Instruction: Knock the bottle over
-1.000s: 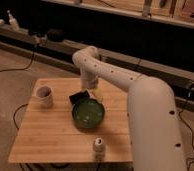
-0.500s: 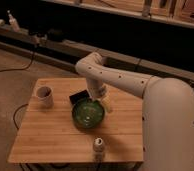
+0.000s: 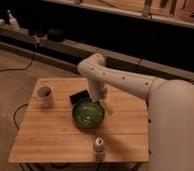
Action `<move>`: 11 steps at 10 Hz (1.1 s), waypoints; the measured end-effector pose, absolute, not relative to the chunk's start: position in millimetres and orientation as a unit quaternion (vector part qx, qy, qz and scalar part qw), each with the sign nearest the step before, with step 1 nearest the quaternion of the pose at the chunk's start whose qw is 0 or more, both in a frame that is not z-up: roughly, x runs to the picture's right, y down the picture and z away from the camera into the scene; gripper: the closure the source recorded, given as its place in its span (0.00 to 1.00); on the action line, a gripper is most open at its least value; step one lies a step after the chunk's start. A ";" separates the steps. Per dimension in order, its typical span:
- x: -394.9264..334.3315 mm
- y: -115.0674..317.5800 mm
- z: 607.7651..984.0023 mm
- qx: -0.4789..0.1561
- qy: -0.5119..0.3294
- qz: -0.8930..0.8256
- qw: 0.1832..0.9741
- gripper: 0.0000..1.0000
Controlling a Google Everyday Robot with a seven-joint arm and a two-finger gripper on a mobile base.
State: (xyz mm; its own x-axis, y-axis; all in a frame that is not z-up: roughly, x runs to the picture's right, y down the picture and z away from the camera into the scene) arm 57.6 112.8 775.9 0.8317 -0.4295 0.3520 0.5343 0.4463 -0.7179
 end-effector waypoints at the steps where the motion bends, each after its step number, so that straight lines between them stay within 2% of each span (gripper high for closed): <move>1: 69.6 128.3 761.8 -0.445 -0.069 -0.280 0.848 0.20; 6: 129.1 197.0 692.1 -0.449 -0.058 -0.286 0.845 0.20; 11: 138.8 201.4 682.6 -0.455 -0.042 -0.285 0.843 0.20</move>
